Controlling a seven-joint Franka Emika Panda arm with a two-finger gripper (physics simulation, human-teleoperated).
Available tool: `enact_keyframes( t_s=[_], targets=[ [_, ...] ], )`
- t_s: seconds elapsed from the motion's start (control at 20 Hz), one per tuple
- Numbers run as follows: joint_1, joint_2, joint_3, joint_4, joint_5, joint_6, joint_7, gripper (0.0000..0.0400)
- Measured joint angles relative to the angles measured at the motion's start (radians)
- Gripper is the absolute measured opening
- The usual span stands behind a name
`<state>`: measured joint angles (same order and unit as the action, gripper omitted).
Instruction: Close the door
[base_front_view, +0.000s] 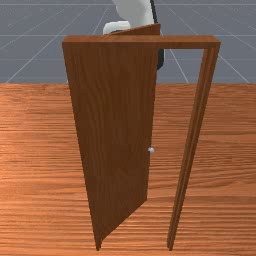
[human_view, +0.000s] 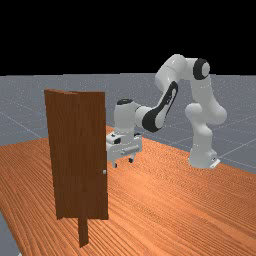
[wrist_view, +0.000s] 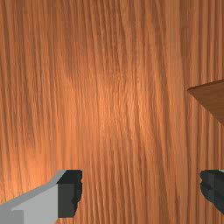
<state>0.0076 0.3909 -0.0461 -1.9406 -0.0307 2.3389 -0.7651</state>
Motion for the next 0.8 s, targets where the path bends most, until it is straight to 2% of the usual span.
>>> enact_keyframes(
  t_s=[0.05, 0.1, 0.15, 0.2, 0.25, 0.3, 0.35, 0.4, 0.45, 0.55, 0.6, 0.7, 0.75, 0.8],
  targets=[
    [0.001, -0.099, -0.003, -0.156, -0.009, 0.055, 0.004, 0.0243],
    [0.001, -0.218, -0.007, -0.324, -0.022, 0.103, 0.010, 0.0148],
    [-0.003, -0.358, -0.011, -0.502, -0.039, 0.140, 0.017, 0.0090],
    [-0.012, -0.523, -0.014, -0.681, -0.058, 0.153, 0.022, 0.0054],
    [-0.029, -0.740, -0.018, -0.868, -0.076, 0.115, 0.018, 0.0033],
    [-0.042, -0.788, -0.008, -0.896, -0.070, 0.108, 0.080, 0.0177],
    [-0.042, -0.804, -0.010, -0.910, -0.073, 0.106, 0.063, 0.0265],
    [-0.034, -0.785, -0.018, -0.894, -0.076, 0.085, 0.024, 0.0318],
    [-0.034, -0.774, -0.018, -0.894, -0.077, 0.092, 0.025, 0.0350],
    [-0.034, -0.759, -0.018, -0.900, -0.078, 0.113, 0.026, 0.0382],
    [-0.033, -0.730, -0.017, -0.876, -0.076, 0.079, 0.025, 0.0389],
    [-0.033, -0.712, -0.017, -0.879, -0.077, 0.097, 0.026, 0.0396],
    [-0.028, -0.640, -0.014, -0.795, -0.070, 0.015, 0.023, 0.0398],
    [-0.026, -0.601, -0.014, -0.754, -0.066, 0.015, 0.022, 0.0399]
  ],
)
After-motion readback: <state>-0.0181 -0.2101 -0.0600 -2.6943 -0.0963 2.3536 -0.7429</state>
